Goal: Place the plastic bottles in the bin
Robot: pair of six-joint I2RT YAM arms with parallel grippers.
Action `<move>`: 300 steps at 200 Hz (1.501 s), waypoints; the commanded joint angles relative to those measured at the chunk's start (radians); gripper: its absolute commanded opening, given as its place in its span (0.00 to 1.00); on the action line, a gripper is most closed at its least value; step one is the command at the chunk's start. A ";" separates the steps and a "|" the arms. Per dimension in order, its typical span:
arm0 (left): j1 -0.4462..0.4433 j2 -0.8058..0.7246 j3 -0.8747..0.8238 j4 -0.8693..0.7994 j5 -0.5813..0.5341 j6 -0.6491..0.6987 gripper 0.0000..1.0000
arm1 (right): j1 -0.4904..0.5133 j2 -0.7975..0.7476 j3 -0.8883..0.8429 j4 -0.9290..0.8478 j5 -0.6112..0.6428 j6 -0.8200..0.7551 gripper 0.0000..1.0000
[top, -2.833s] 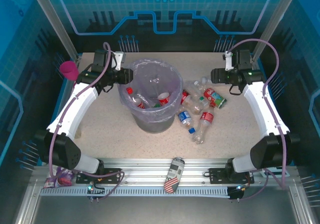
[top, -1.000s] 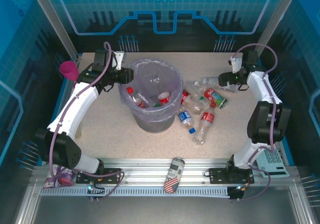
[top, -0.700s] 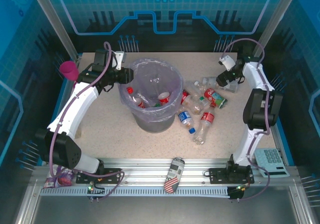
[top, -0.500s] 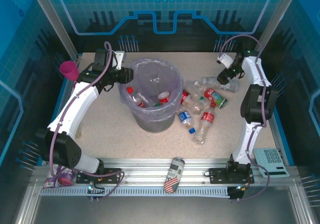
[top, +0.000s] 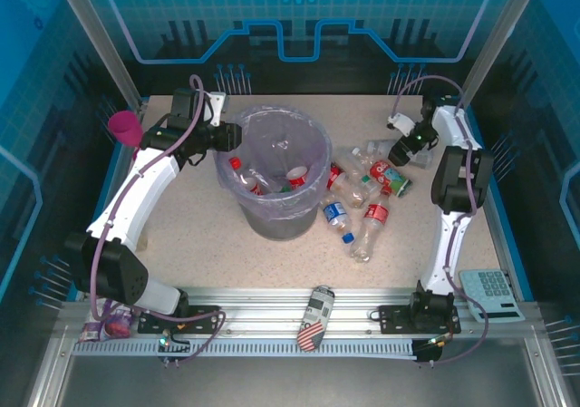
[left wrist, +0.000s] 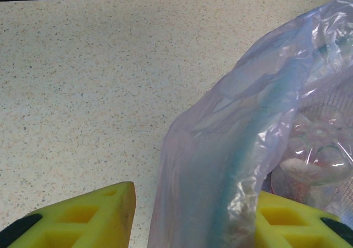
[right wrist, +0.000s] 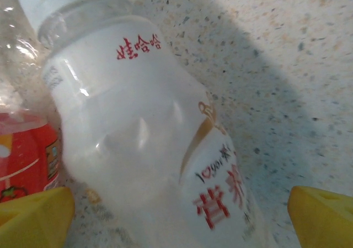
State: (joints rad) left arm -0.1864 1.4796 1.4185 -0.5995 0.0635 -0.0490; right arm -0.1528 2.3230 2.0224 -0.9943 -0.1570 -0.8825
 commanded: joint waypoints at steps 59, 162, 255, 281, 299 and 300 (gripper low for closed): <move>-0.012 0.099 -0.063 -0.130 -0.072 0.019 0.47 | -0.027 0.056 0.014 0.030 -0.098 0.100 0.86; -0.011 0.102 -0.061 -0.131 -0.068 0.018 0.47 | -0.035 -0.154 -0.119 0.177 -0.128 0.233 0.61; -0.017 0.072 -0.063 -0.127 -0.066 0.015 0.47 | 0.077 -0.765 -0.558 0.756 -0.335 0.963 0.45; -0.017 0.068 -0.064 -0.125 -0.065 0.017 0.47 | 0.269 -0.889 -0.582 0.781 -0.193 0.975 0.44; -0.019 0.071 -0.067 -0.124 -0.062 0.017 0.47 | 0.375 -0.947 -0.585 0.853 -0.144 1.015 0.42; -0.019 0.071 -0.066 -0.124 -0.062 0.017 0.47 | 0.380 -0.949 -0.585 0.856 -0.145 1.019 0.42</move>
State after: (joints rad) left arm -0.1928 1.4796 1.4239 -0.6014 0.0490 -0.0490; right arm 0.1108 1.4399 1.4578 -0.2806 -0.3553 0.0166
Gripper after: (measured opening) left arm 0.468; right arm 0.622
